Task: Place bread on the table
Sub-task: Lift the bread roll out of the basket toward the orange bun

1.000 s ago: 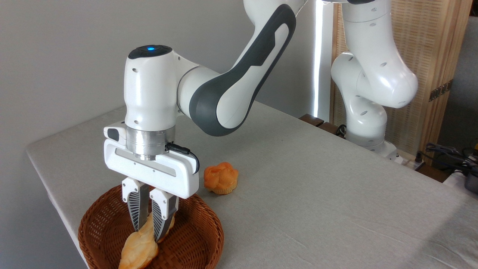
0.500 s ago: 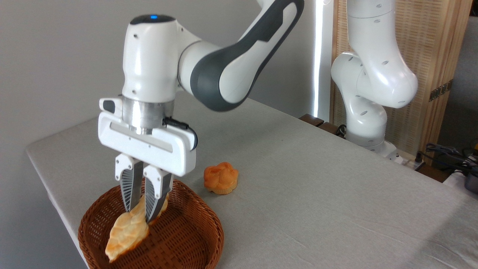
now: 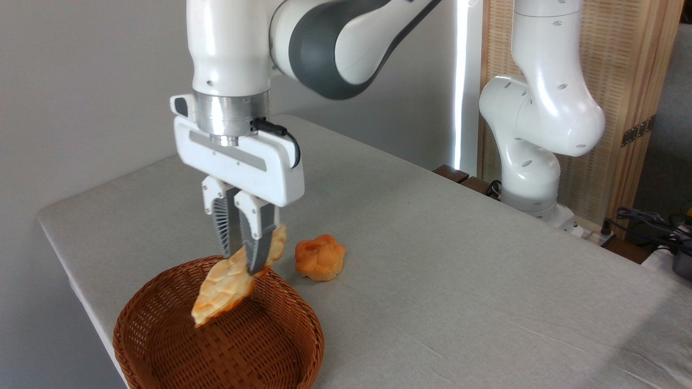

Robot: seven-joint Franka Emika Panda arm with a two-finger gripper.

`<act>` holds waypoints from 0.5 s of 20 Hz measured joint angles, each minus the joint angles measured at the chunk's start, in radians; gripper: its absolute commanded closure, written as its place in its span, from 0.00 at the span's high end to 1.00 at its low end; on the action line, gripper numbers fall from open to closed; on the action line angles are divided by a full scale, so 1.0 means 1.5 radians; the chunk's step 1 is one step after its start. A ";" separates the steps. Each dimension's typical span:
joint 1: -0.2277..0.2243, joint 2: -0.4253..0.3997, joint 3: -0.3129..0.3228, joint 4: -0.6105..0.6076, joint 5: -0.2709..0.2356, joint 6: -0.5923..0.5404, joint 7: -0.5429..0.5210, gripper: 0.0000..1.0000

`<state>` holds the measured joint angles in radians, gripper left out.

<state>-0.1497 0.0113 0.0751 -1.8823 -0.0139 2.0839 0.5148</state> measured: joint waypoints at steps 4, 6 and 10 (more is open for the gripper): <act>0.001 -0.026 0.002 -0.002 0.000 -0.083 0.054 0.41; 0.001 -0.041 0.003 -0.006 0.000 -0.112 0.072 0.41; 0.001 -0.090 0.007 -0.045 0.000 -0.151 0.108 0.41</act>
<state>-0.1480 -0.1234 0.0857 -1.9494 -0.0139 1.8574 0.6766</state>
